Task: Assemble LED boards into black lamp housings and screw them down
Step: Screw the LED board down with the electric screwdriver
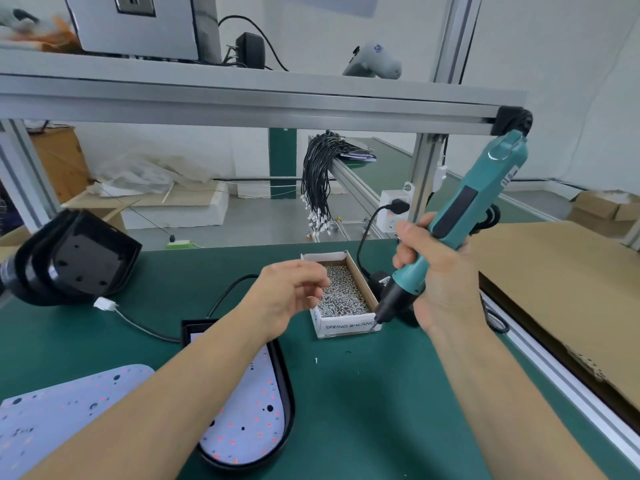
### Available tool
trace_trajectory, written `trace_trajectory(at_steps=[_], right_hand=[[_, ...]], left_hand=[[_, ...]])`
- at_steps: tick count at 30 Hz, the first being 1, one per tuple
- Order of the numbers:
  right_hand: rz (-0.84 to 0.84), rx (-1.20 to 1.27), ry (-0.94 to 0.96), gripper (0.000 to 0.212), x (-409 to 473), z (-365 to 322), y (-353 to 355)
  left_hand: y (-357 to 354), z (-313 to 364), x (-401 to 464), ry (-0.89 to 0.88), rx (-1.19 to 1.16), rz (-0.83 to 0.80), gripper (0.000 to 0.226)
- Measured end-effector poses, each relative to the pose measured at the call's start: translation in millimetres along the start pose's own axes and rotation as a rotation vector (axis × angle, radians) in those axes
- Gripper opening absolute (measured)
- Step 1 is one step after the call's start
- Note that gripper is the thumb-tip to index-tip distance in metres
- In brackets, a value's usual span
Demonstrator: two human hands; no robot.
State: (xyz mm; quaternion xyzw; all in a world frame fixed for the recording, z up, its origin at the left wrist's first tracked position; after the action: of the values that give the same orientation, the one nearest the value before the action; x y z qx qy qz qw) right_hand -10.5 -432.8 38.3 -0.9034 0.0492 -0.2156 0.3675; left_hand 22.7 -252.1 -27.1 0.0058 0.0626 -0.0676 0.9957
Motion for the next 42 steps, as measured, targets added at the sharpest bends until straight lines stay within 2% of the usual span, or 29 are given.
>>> trace_trajectory(at_steps=[5, 10, 14, 20, 25, 31, 35, 39, 42], right_hand=[[-0.069, 0.087, -0.04, 0.028, -6.5, 13.1, -29.0], [-0.095, 0.152, -0.072, 0.029, -14.6, 21.4, -47.3], [-0.092, 0.204, -0.102, 0.026, -18.7, 25.6, -55.4], [-0.095, 0.284, -0.096, 0.029, -27.0, 33.3, -70.3], [-0.117, 0.362, -0.071, 0.027, -34.1, 36.7, -86.7], [-0.139, 0.427, -0.068, 0.029, -38.9, 32.7, -101.3], [-0.161, 0.434, -0.074, 0.027, -42.3, 30.6, -105.2], [-0.198, 0.417, -0.076, 0.028, -45.8, 29.8, -107.1], [-0.191, 0.407, -0.075, 0.028, -47.4, 28.9, -106.6]], left_hand=[[20.8, -4.3, -27.7, 0.116, -0.262, 0.057, 0.021], [37.0, -6.1, -45.0, 0.105, -0.28, 0.005, 0.016], [50.5, -11.8, -55.5, 0.084, -0.266, 0.047, 0.011], [54.2, -25.5, -72.1, 0.239, -0.529, 0.037, 0.012], [50.7, -33.1, -81.4, 0.289, -0.609, 0.015, 0.003], [51.2, -30.4, -90.7, 0.103, -0.461, -0.071, 0.01], [58.3, -27.2, -93.3, -0.092, -0.294, -0.047, 0.012], [61.2, -20.0, -95.7, -0.241, -0.205, -0.007, 0.047], [60.8, -16.3, -98.3, -0.286, -0.242, 0.007, 0.05]])
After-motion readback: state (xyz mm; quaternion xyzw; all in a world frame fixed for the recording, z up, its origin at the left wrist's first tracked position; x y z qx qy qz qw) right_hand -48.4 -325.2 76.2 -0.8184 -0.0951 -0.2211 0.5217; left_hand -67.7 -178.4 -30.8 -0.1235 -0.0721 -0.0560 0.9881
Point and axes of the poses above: each hand's wrist, its own x-axis towards the middle knuckle, its own y-axis out of the back of the hand, z = x × y, the point moved 5 cm from there along x, towards the middle knuckle, and after that the axes turned 15 degrees about x, right-handed, at the moved point
